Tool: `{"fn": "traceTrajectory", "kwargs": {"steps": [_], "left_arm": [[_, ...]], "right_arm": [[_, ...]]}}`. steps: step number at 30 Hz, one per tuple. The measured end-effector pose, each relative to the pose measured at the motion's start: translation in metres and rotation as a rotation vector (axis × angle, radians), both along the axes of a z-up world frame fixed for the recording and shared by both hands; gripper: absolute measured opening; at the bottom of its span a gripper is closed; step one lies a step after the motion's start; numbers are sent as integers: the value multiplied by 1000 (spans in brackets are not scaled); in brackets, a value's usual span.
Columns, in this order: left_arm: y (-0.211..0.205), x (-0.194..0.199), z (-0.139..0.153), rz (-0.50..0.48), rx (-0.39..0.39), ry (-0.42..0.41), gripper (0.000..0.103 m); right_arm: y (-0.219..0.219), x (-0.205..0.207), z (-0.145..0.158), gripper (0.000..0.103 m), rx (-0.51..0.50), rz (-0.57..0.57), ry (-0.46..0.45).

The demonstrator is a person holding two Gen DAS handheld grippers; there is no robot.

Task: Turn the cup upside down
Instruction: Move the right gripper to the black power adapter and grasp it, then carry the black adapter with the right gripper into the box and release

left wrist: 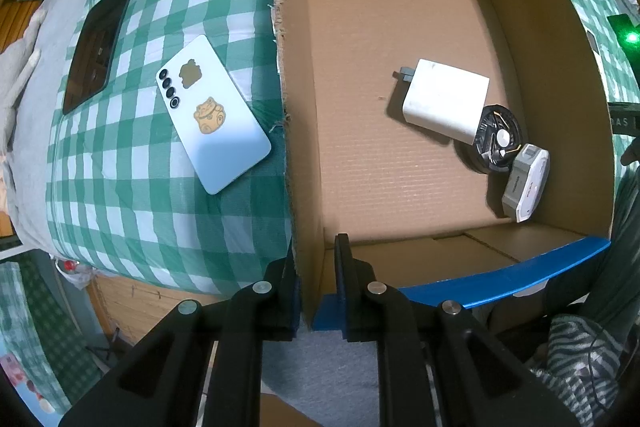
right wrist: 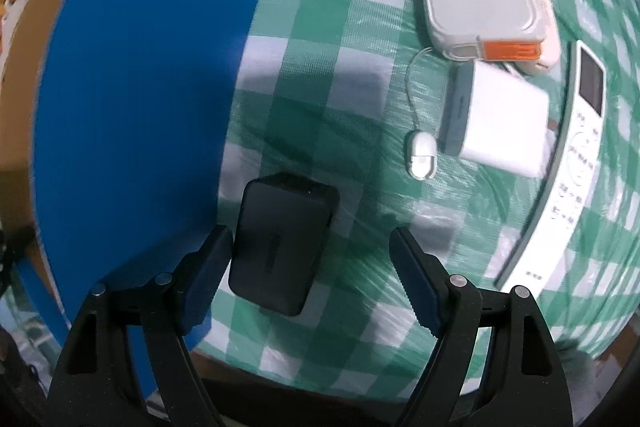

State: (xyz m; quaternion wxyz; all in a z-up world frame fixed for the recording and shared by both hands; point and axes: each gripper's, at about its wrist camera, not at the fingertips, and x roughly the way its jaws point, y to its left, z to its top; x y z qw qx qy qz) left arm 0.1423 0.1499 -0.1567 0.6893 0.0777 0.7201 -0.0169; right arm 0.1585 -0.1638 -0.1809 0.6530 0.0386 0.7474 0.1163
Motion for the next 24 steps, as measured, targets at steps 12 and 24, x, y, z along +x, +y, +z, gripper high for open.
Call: {"fn": "traceTrajectory", "kwargs": {"steps": [12,24], "left_arm": [[2,-1,0,0,-4,0,13],[-1,0,-2,-4,2,2,14]], "right_arm": [[66,10,7,43,-146,271,-26],[74,4,-7,41,-142,299,-45]]}}
